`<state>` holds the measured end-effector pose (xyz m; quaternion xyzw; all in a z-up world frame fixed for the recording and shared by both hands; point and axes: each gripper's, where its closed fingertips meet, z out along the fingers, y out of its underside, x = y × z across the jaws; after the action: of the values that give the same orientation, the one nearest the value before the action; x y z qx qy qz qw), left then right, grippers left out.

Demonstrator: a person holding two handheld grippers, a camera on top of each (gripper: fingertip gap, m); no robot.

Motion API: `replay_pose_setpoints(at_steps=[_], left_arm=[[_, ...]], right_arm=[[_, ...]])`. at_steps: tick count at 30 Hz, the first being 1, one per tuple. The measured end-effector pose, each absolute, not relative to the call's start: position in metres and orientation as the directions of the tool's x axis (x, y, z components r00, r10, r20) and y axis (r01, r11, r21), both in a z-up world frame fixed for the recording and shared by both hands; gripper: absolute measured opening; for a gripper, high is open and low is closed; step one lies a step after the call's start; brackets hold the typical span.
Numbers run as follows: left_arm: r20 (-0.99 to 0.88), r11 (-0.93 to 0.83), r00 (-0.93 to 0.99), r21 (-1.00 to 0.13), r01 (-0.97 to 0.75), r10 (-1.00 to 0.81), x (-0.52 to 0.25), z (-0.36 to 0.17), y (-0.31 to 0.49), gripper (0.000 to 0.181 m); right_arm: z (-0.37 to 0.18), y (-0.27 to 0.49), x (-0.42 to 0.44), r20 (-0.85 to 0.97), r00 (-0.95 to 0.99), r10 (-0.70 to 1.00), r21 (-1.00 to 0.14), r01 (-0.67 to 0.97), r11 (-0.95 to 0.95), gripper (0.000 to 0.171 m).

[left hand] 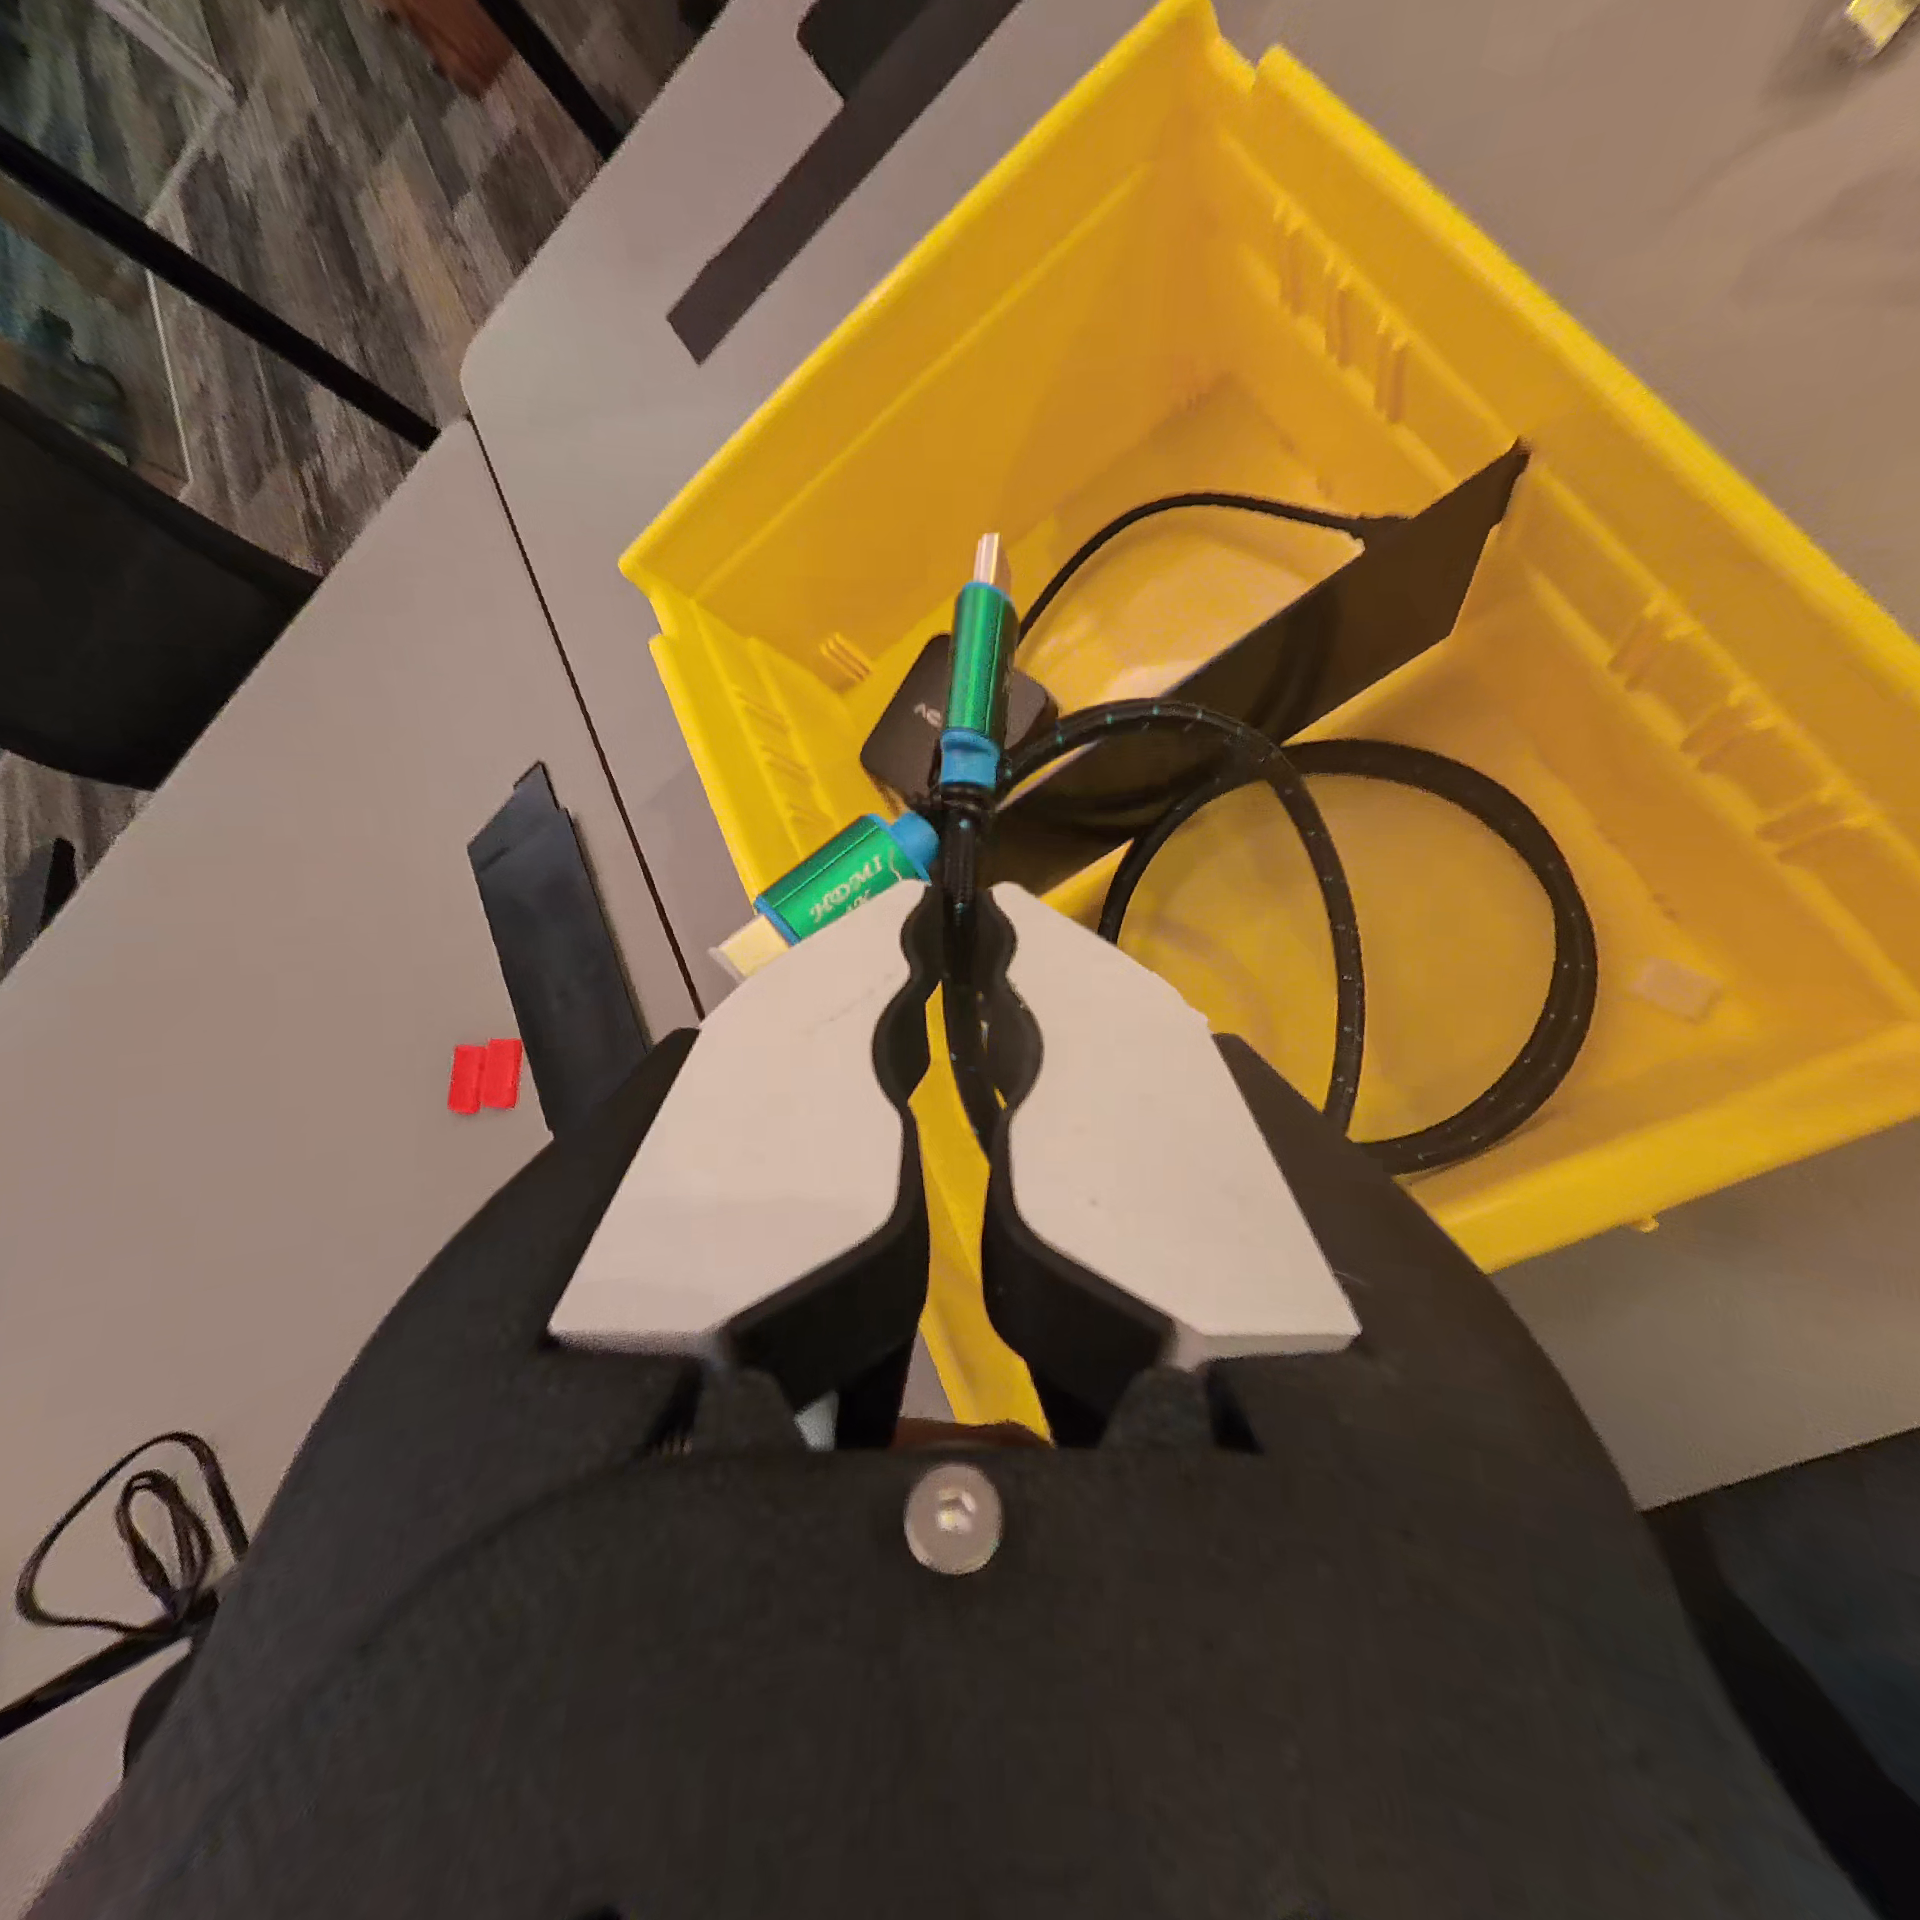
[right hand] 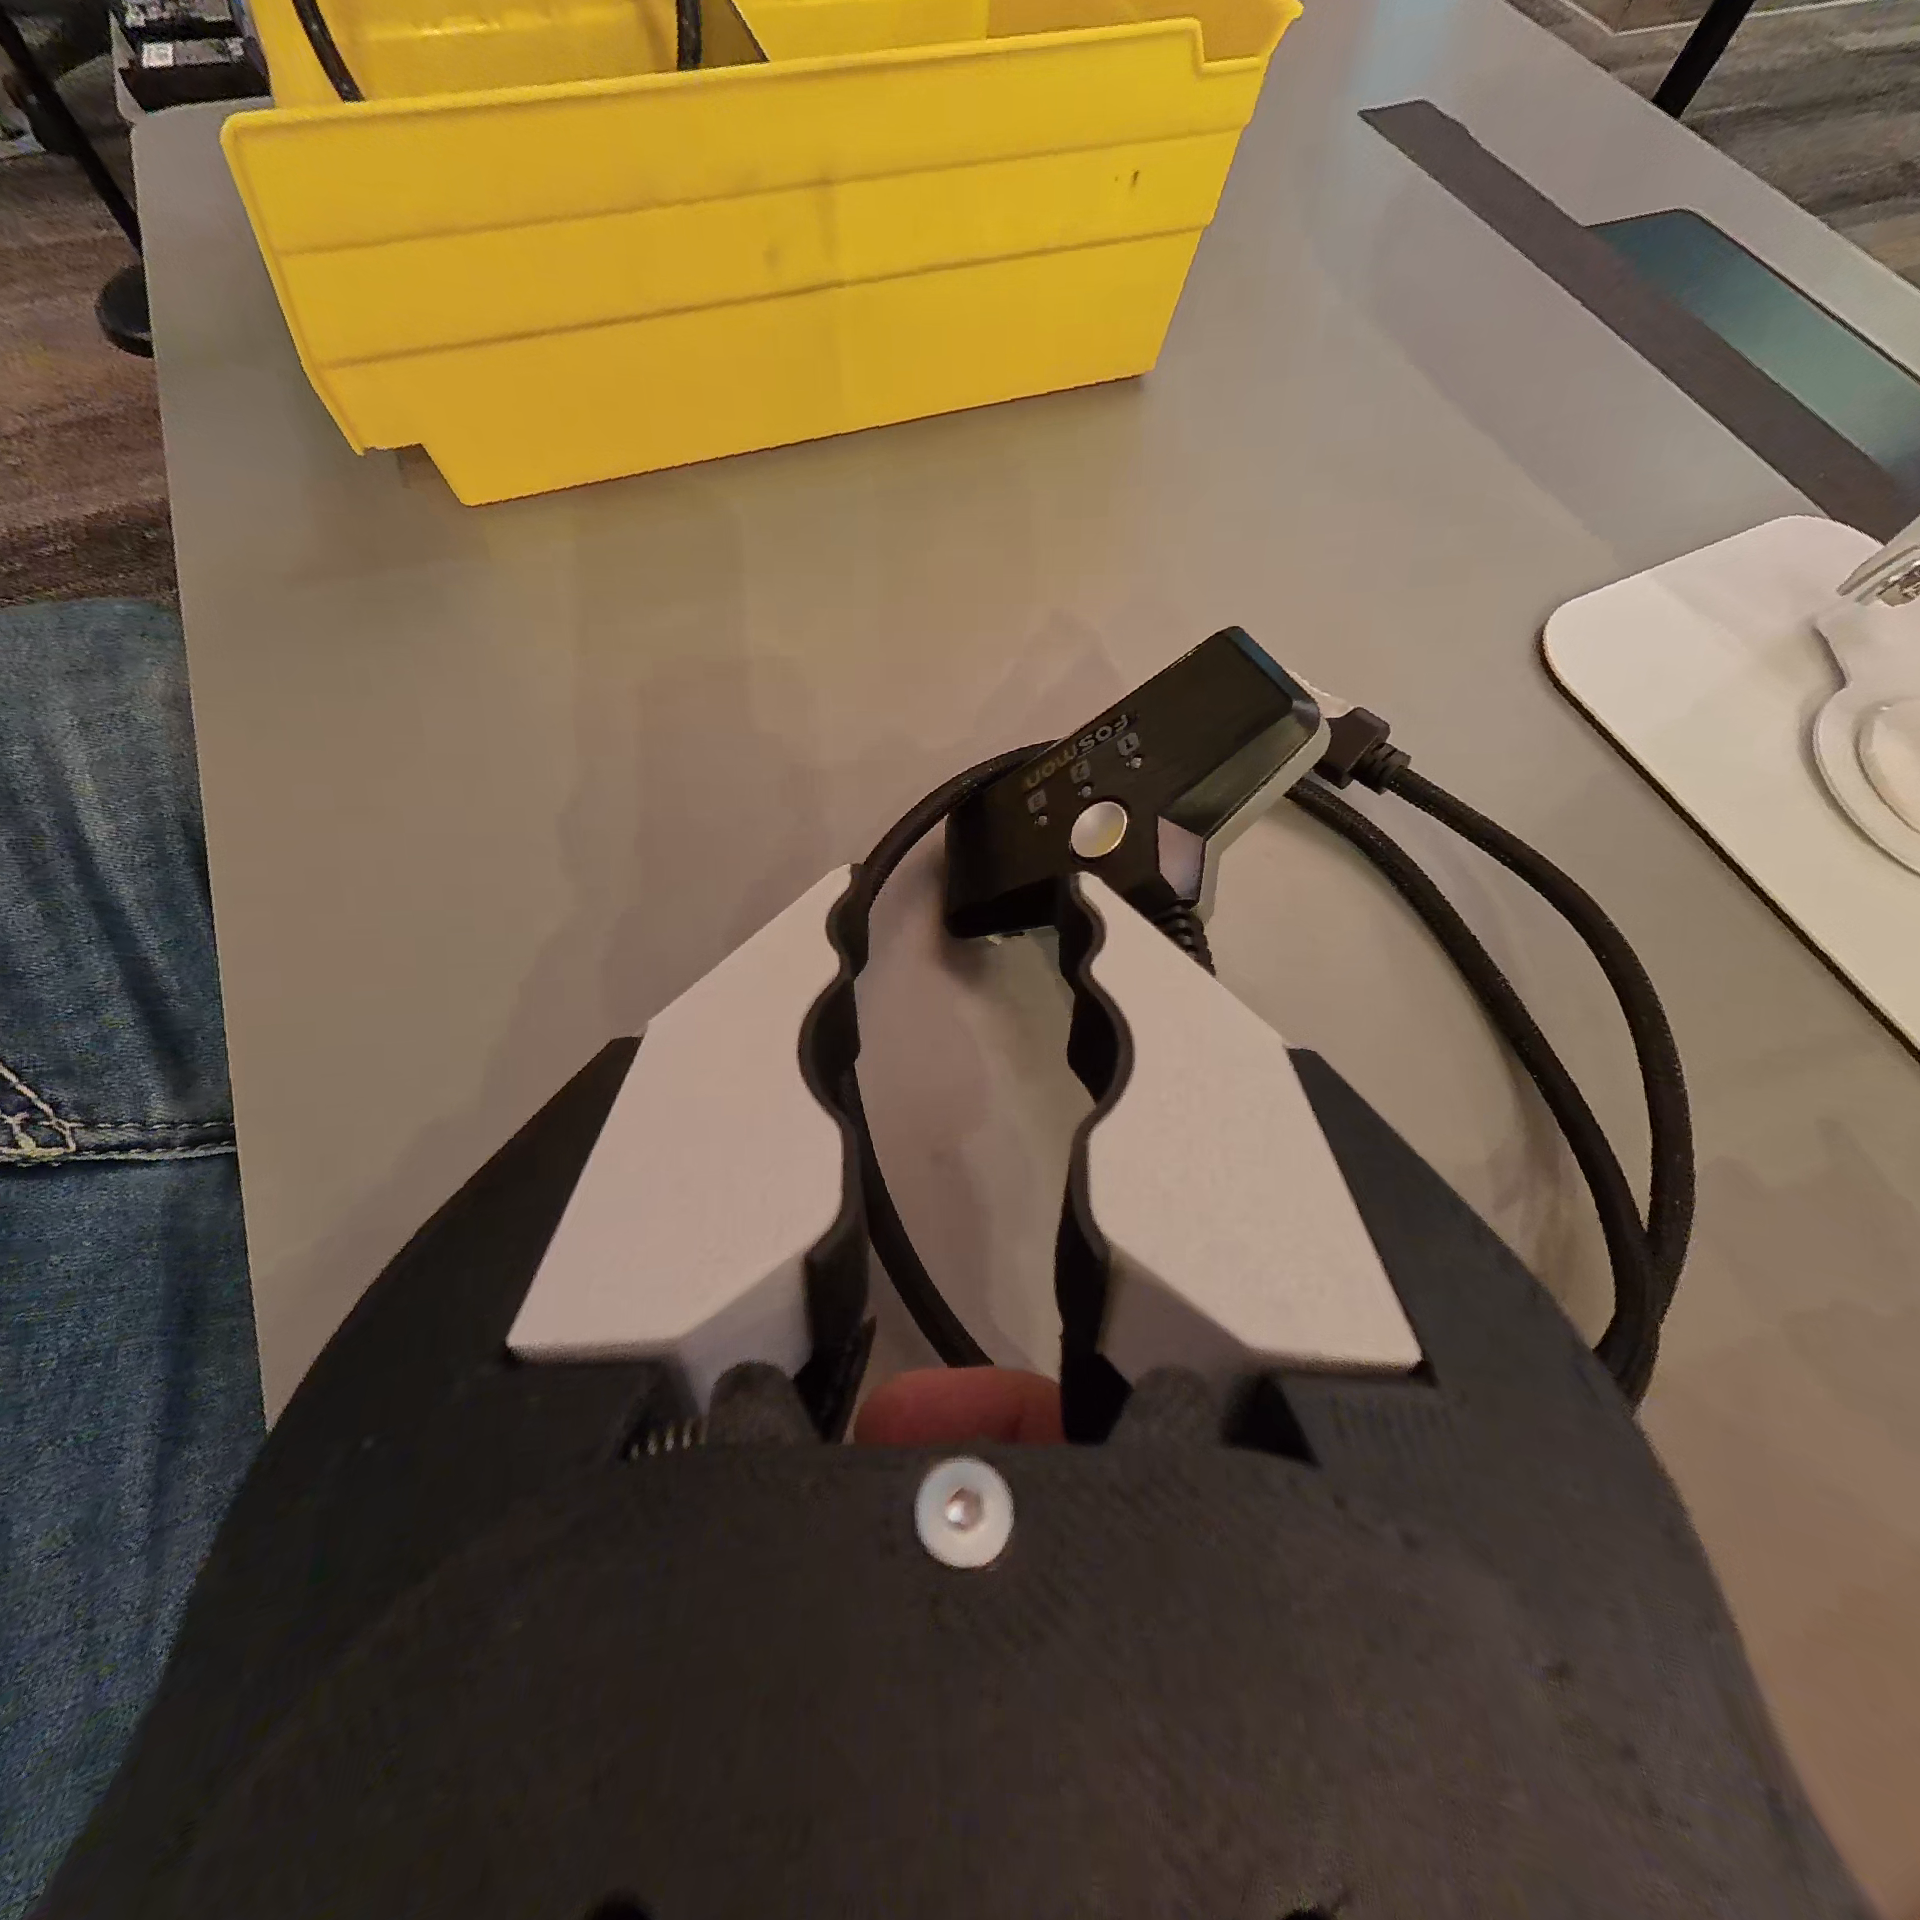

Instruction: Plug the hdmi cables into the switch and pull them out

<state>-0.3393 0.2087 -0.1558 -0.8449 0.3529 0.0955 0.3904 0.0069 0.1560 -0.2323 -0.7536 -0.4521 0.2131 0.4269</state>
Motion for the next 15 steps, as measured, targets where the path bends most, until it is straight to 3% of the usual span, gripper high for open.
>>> replay_pose_setpoints(at_steps=[15], left_arm=[[-0.526,-0.124,0.577,-0.662,-0.739,-0.625,-0.246,-0.055,0.198,0.006]], right_arm=[[-0.213,0.157,0.007,0.091,0.511,0.855,-0.876,0.450,-0.175,0.042]])
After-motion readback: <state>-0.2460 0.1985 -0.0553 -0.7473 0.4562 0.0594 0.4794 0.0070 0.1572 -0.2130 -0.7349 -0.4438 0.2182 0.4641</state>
